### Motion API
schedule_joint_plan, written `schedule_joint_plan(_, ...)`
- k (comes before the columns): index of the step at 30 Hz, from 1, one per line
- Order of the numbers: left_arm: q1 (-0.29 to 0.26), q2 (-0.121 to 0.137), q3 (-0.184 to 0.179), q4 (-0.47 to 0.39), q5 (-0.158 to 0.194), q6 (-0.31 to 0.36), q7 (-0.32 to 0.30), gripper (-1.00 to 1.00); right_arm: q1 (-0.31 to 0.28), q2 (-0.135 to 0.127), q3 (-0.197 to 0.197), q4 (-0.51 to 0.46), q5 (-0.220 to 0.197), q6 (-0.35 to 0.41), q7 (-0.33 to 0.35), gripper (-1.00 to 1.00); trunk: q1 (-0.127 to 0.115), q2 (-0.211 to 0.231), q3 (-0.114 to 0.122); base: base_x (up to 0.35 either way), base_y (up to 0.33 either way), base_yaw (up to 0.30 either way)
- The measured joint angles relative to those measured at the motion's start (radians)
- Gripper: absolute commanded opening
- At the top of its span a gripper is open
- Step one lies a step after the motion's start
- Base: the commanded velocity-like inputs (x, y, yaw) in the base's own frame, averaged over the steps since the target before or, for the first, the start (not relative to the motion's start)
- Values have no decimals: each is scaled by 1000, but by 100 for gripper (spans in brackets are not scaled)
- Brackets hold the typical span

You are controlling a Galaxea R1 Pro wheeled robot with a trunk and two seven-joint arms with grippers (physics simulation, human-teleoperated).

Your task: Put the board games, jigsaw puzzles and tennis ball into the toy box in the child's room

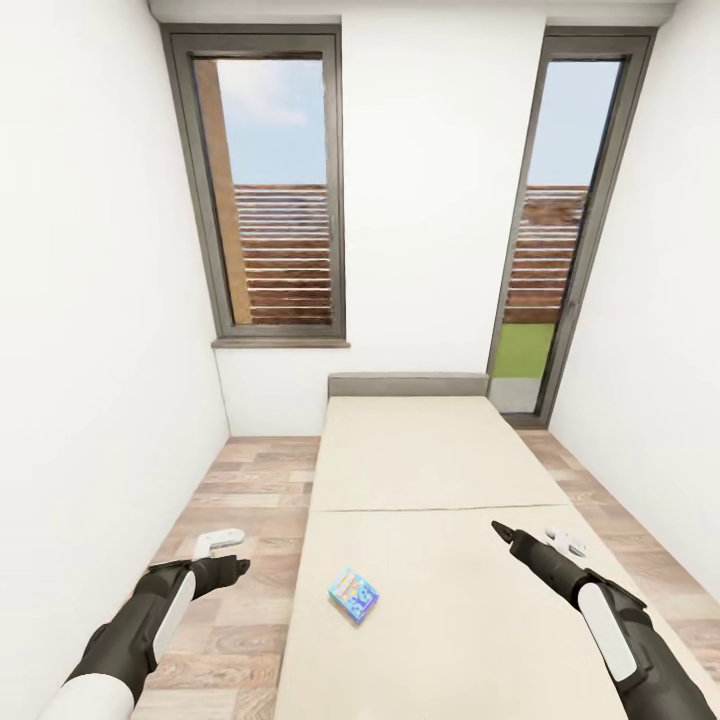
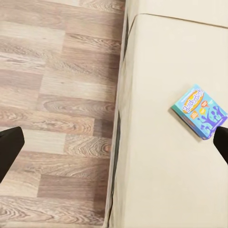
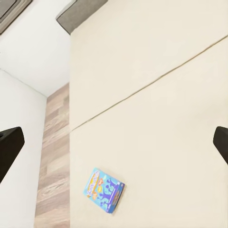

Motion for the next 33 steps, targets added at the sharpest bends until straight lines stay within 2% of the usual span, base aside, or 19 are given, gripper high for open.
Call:
schedule_joint_plan(5,0,2,3,0,0,0,-1,100,0,1,1,-1,0,3,-3,100,0,0,-7,0,7,0)
schedule_joint_plan(13,0,4,5,0,1,0,-1,100,0,1,36,0,1,9,-9,100,0,0,-19,0,44,0)
schedule_joint_plan(20,0,4,6,0,0,0,-1,100,-1,1,41,0,2,10,-10,100,0,1,-30,0,152,0)
schedule_joint_plan(33,1,5,6,0,0,0,-1,100,0,0,40,-2,-3,4,-8,100,0,2,-44,0,12,0)
